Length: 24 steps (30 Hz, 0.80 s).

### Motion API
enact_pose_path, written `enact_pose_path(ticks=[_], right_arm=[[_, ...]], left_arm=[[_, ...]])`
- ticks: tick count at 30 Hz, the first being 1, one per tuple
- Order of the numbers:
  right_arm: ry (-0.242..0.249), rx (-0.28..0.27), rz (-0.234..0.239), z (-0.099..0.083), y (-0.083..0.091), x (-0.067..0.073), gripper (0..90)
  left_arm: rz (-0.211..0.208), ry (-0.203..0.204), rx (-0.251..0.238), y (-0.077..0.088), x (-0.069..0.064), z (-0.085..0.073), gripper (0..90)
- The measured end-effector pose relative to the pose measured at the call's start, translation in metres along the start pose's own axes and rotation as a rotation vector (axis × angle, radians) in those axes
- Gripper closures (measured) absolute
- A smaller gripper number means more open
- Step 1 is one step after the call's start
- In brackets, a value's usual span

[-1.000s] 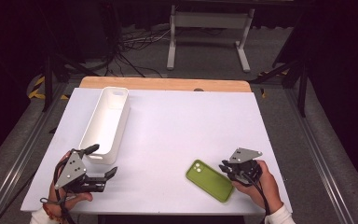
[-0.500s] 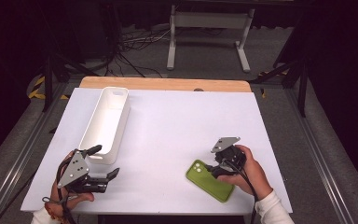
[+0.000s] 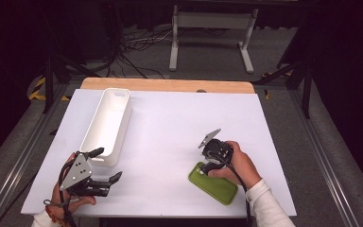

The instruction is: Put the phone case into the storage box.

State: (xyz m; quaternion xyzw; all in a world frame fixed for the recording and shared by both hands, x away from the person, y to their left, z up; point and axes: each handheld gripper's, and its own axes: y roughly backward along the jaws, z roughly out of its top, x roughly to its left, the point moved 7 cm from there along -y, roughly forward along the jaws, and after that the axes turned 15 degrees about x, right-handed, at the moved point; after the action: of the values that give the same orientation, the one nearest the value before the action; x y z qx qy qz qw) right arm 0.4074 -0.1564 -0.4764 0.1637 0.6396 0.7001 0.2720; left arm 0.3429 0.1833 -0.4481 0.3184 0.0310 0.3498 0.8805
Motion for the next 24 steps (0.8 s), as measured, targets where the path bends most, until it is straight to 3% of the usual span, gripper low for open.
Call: enact_pose_path(ticks=[6,8,19,24], right_arm=[[0.017,0.031,0.031,0.0001,-0.0023,-0.0007,56.4],[0.022,0.045,0.046,-0.0004,-0.0035,-0.0006,67.4],[0.078,0.092,0.056,0.006,-0.0101,0.0062,79.0],[0.08,0.111,0.049,0.0089,-0.0104,0.0061,85.2]], left_arm=[[0.002,-0.004,0.012,-0.0018,0.0005,-0.0012,6.5],[0.005,-0.01,0.024,-0.002,0.0006,-0.0022,6.5],[0.0,-0.012,0.036,-0.0025,0.001,-0.0044,6.4],[-0.003,-0.007,0.034,-0.0025,0.002,-0.0052,6.4]])
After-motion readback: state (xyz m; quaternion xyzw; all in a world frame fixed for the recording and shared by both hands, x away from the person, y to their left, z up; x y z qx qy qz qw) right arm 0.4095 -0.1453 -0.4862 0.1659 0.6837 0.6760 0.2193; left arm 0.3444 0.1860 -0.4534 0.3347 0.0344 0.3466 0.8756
